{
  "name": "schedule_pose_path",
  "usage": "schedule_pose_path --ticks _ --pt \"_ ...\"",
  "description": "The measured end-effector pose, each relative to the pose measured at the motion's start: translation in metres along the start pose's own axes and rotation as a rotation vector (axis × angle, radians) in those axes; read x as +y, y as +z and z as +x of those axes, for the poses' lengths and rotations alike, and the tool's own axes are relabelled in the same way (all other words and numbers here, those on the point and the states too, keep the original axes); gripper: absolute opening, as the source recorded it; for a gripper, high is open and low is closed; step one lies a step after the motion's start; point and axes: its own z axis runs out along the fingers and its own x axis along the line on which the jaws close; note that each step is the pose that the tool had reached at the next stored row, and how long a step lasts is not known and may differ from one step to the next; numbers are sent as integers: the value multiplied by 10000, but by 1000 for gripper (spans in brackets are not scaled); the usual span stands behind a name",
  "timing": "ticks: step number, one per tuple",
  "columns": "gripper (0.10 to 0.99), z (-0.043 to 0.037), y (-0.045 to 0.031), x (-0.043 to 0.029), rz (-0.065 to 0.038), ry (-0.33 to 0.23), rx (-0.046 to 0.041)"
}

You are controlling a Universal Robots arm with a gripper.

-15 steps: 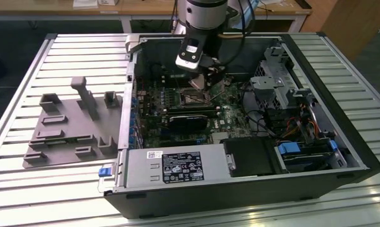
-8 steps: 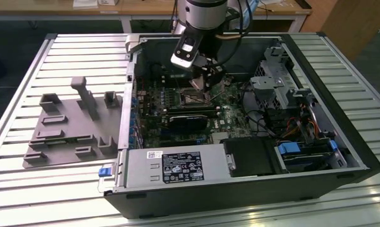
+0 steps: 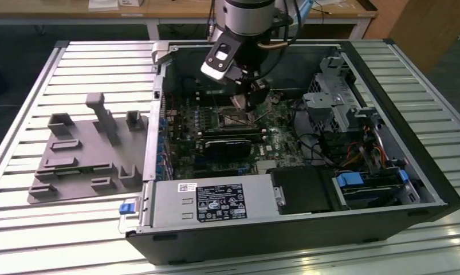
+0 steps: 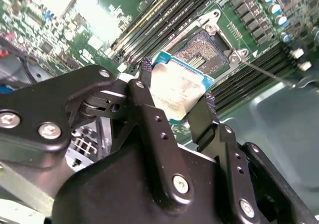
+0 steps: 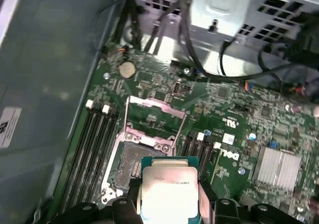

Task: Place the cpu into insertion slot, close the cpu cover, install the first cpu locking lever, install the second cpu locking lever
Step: 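Place the cpu into insertion slot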

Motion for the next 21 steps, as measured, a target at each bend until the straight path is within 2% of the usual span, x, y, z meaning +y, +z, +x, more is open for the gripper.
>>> schedule_pose_path --ticks 5,10,14,21 --pt "537 0 11 -1 -15 912 -77" --pt "537 1 59 -6 -28 1724 -145" --pt "537 28 109 -18 -30 1933 -167" --pt "537 94 208 -62 -30 1961 -176"
